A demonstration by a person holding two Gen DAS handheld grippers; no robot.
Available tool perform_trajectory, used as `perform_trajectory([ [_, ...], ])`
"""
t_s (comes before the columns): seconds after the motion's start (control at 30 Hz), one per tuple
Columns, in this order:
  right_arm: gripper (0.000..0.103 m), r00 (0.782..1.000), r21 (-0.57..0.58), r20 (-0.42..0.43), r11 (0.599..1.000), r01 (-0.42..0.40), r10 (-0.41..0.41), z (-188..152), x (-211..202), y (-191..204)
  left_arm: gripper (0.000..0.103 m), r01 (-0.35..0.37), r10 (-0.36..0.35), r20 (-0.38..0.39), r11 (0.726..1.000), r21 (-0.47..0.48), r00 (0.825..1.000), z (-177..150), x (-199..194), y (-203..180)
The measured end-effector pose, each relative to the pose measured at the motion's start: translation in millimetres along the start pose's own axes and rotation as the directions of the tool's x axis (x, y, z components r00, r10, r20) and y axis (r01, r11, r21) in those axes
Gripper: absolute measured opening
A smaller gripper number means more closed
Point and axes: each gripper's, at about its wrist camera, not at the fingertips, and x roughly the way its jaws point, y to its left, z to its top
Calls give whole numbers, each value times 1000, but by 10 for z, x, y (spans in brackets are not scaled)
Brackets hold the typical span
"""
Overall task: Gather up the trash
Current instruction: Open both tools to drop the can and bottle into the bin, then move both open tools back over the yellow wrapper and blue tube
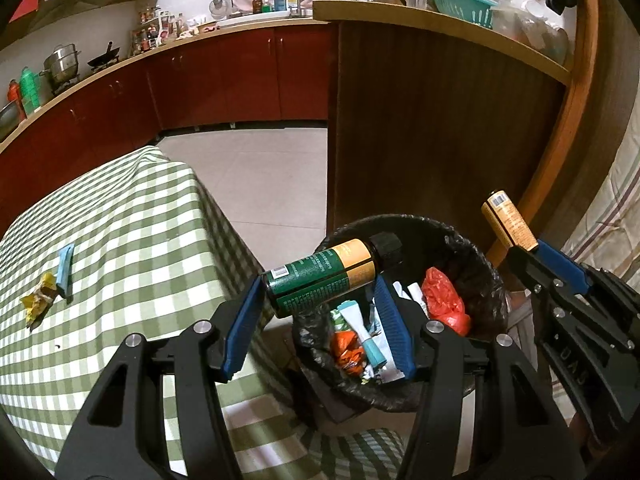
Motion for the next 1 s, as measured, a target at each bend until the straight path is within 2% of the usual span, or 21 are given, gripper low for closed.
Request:
perform_trajectory([
  [0.13, 27, 1000, 11, -1, 1000, 8, -8, 3, 57, -40, 56, 16, -16, -16, 1000, 17, 1000, 24, 92, -82],
  [0.17, 32, 1000, 13, -9, 1000, 7, -7, 9, 82, -46, 56, 14, -13, -21, 1000, 19, 1000, 21, 120, -98],
  [0.27, 39, 1000, 20, -14, 1000, 17, -17, -2, 104, -72, 60, 10, -10, -29, 1000, 16, 1000, 20, 163, -110],
  [0.3, 39, 1000, 20, -14, 1000, 18, -18, -3, 104, -81, 64, 9, -8, -28, 1000, 15, 1000, 26, 167, -111],
  [0.53, 41, 1000, 24, -2, 999, 21, -21, 23, 56, -88, 69, -2, 2, -26, 1000, 2, 1000, 20, 154, -56],
  [0.73, 45, 1000, 13, 7, 1000, 13, -13, 62, 20, 6, 75, -18, 18, -12, 1000, -20, 1000, 10, 45, 113],
  [1.0, 52, 1000, -4, 11, 1000, -24, 24, 97, -34, 246, 78, -59, 59, 3, 996, -61, 998, -68, -200, 504],
])
